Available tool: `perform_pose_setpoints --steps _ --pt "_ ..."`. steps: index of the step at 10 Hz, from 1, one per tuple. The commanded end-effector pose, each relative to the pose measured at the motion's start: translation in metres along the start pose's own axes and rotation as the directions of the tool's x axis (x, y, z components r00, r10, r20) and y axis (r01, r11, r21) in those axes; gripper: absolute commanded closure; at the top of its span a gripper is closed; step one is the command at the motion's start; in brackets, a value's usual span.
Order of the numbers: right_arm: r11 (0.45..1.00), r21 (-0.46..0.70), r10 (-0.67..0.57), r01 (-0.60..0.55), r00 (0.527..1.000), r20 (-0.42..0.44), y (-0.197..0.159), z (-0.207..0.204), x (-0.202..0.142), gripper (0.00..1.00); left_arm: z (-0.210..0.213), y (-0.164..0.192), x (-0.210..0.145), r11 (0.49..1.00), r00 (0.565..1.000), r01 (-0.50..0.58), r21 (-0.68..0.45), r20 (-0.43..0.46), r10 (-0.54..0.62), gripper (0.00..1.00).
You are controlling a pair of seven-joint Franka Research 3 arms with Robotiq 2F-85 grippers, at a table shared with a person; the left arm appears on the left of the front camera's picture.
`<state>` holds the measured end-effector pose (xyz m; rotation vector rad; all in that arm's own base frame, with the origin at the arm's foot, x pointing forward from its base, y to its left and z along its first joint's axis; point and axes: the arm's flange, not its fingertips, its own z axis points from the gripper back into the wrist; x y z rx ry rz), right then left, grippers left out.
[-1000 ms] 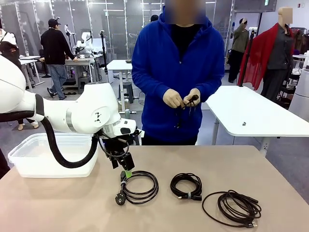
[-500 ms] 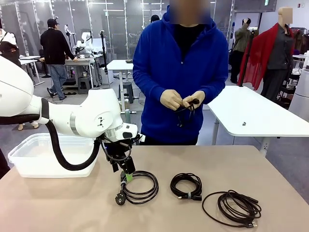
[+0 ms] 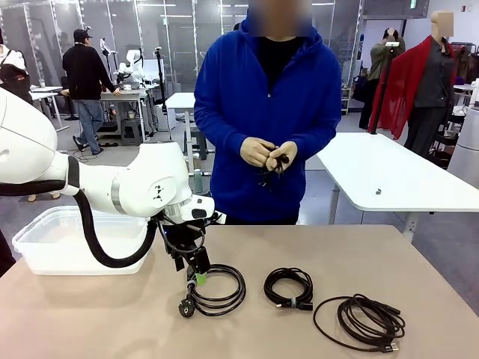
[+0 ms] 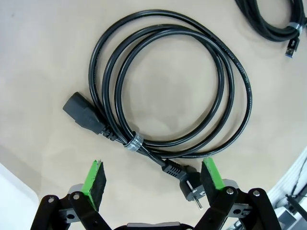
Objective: Organize and store the cables.
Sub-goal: Place the Power Cable into the Organizing box.
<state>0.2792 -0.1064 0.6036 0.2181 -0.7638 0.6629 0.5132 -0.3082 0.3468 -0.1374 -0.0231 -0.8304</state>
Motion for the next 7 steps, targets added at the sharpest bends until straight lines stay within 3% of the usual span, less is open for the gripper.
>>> perform_pose_setpoints --steps 1,7 --pt "1.000 0.001 -0.002 0.002 1.000 0.001 -0.0007 -0.0001 -0.0008 0.00 0.0009 0.0006 0.0003 1.000 1.000 -0.002 0.001 0.006 0.002 0.00" --pt "1.000 0.001 -0.002 0.002 1.000 0.001 -0.0007 -0.0001 -0.0008 0.00 0.0009 0.0006 0.0003 1.000 1.000 -0.002 0.001 0.006 0.002 0.00"
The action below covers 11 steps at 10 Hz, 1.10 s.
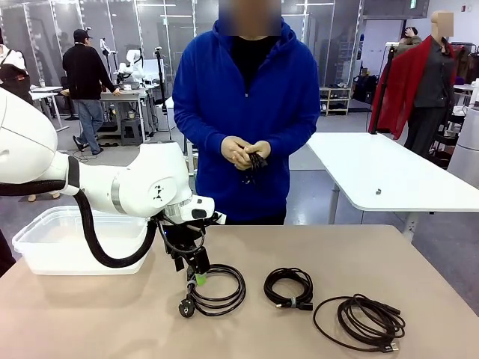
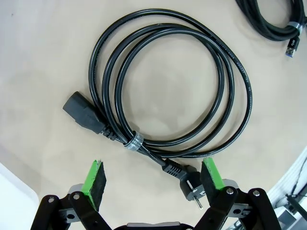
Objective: Organize and store the cables.
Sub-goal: Place the Power Cable into the Organizing box.
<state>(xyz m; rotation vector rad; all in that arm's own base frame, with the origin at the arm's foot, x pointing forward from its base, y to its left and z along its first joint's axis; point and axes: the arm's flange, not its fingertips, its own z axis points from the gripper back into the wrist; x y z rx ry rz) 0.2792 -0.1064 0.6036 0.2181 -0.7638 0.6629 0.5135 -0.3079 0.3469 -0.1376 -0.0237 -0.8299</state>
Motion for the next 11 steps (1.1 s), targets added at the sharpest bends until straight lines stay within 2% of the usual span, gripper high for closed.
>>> perform_pose_setpoints --steps 1,2,3,4,6,8,10,11 --pt "1.000 0.001 -0.002 0.002 1.000 0.001 -0.001 0.000 -0.001 0.00 0.000 0.000 0.000 1.000 1.000 0.000 0.000 0.000 0.000 0.00" --pt "1.000 0.001 -0.002 0.002 1.000 0.001 -0.001 0.000 -0.001 0.00 0.003 -0.004 -0.001 0.988 0.993 -0.116 0.099 0.003 0.116 0.00" --pt "1.000 0.001 -0.002 0.002 1.000 0.001 -0.001 0.000 -0.001 0.00 0.005 -0.008 0.001 0.980 0.986 -0.167 0.111 0.007 0.168 0.00" --pt "1.000 0.001 -0.002 0.002 1.000 0.001 -0.001 0.000 -0.001 0.00 0.003 -0.009 0.002 0.976 0.979 -0.201 0.084 -0.014 0.203 0.00" --pt "1.000 0.001 -0.002 0.002 1.000 0.001 -0.001 0.000 -0.001 0.00 0.000 -0.003 0.002 0.959 0.960 -0.280 0.042 0.009 0.280 0.00" --pt "1.000 0.001 -0.002 0.002 1.000 0.001 -0.001 0.000 -0.001 0.00 -0.006 -0.003 0.002 0.926 0.928 -0.373 0.061 0.048 0.370 0.00" --pt "1.000 0.001 -0.002 0.002 1.000 0.001 -0.001 0.000 -0.001 0.00 -0.015 -0.009 0.003 0.854 0.857 -0.511 0.096 0.130 0.499 0.00" --pt "1.000 0.001 -0.002 0.002 1.000 0.001 -0.001 0.000 -0.001 0.00 -0.018 -0.011 0.002 0.829 0.829 -0.554 0.077 0.143 0.541 0.00"
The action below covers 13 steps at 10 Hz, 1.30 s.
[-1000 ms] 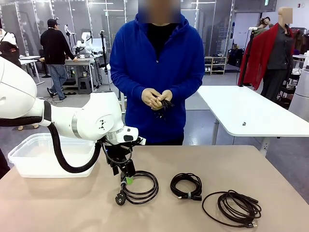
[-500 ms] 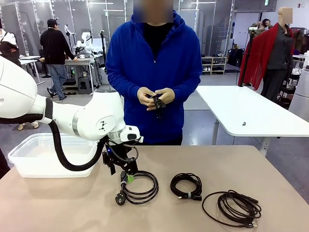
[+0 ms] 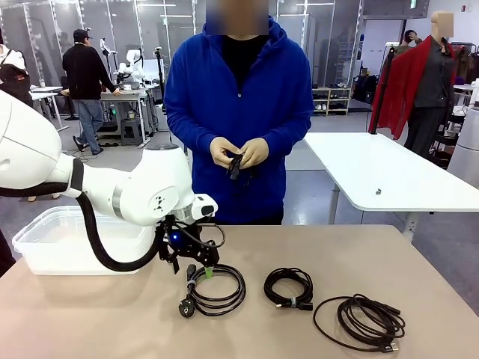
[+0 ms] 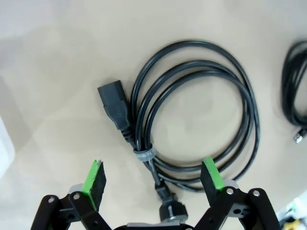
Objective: Organize and store the cables.
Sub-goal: Place the Power Cable into the Organizing box.
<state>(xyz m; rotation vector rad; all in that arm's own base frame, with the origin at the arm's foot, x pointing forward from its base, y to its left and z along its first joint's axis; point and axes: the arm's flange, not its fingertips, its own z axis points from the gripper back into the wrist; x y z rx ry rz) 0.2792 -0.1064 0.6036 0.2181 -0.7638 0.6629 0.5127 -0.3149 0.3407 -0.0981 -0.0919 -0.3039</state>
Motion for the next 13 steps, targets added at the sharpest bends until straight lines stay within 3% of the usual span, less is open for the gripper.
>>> perform_pose_setpoints --steps 1,5,13 --pt "1.000 0.001 -0.002 0.002 1.000 0.001 -0.001 0.000 -0.001 0.00 -0.012 -0.007 -0.009 0.994 0.994 -0.103 0.038 0.048 0.101 0.00" --pt "1.000 0.001 -0.002 0.002 1.000 0.001 -0.001 0.000 -0.001 0.00 -0.018 -0.008 -0.014 0.968 0.976 -0.216 0.129 0.035 0.214 0.00" --pt "1.000 0.001 -0.002 0.002 1.000 0.001 -0.001 0.000 -0.001 0.00 -0.034 -0.005 -0.013 0.969 0.980 -0.199 0.144 0.046 0.195 0.00"
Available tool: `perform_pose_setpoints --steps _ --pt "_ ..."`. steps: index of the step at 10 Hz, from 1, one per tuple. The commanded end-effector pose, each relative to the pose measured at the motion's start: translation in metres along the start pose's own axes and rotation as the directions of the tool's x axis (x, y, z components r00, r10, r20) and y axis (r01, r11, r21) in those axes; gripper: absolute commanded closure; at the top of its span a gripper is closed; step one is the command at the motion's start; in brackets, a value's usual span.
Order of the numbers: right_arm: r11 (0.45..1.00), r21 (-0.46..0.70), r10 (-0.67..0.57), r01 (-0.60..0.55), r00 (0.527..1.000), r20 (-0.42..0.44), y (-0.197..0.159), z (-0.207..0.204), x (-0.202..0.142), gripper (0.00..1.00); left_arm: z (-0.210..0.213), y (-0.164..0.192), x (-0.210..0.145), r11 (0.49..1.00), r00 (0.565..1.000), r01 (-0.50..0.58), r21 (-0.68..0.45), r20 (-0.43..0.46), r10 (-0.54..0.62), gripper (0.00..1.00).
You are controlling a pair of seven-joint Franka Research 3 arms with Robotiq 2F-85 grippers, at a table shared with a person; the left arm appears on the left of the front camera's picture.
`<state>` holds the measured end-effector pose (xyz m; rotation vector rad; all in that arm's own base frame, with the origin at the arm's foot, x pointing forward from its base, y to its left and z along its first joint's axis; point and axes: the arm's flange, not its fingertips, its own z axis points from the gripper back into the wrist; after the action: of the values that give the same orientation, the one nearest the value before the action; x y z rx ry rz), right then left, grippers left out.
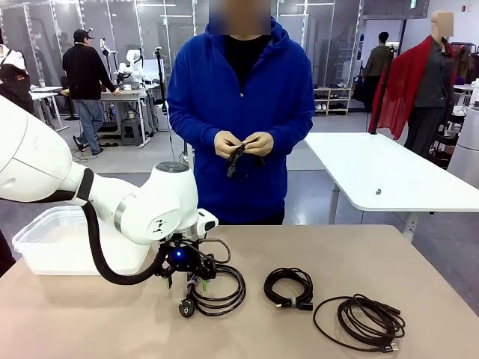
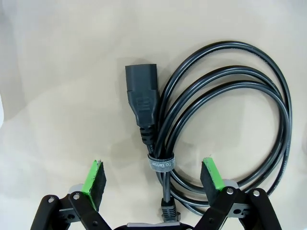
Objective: Organize and store the cables.
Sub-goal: Place the Power Cable into the Organizing box.
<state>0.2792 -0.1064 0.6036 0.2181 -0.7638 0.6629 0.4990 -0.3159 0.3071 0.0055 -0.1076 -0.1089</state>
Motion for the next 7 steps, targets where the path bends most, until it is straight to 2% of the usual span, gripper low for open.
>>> perform_pose_setpoints --steps 1,4,7 --pt "1.000 0.001 -0.002 0.002 1.000 0.001 -0.0007 -0.0001 -0.0008 0.00 -0.0027 -0.0025 0.0027 0.999 1.000 -0.018 0.032 0.026 0.017 0.06" --pt "1.000 0.001 -0.002 0.002 1.000 0.001 -0.0007 -0.0001 -0.0008 0.00 -0.0024 -0.0025 0.0028 0.999 0.999 -0.022 0.027 0.039 0.021 0.38" --pt "1.000 0.001 -0.002 0.002 1.000 0.001 -0.0007 -0.0001 -0.0008 0.00 -0.0037 -0.0014 0.0023 0.998 0.998 -0.032 0.052 0.052 0.029 0.65"
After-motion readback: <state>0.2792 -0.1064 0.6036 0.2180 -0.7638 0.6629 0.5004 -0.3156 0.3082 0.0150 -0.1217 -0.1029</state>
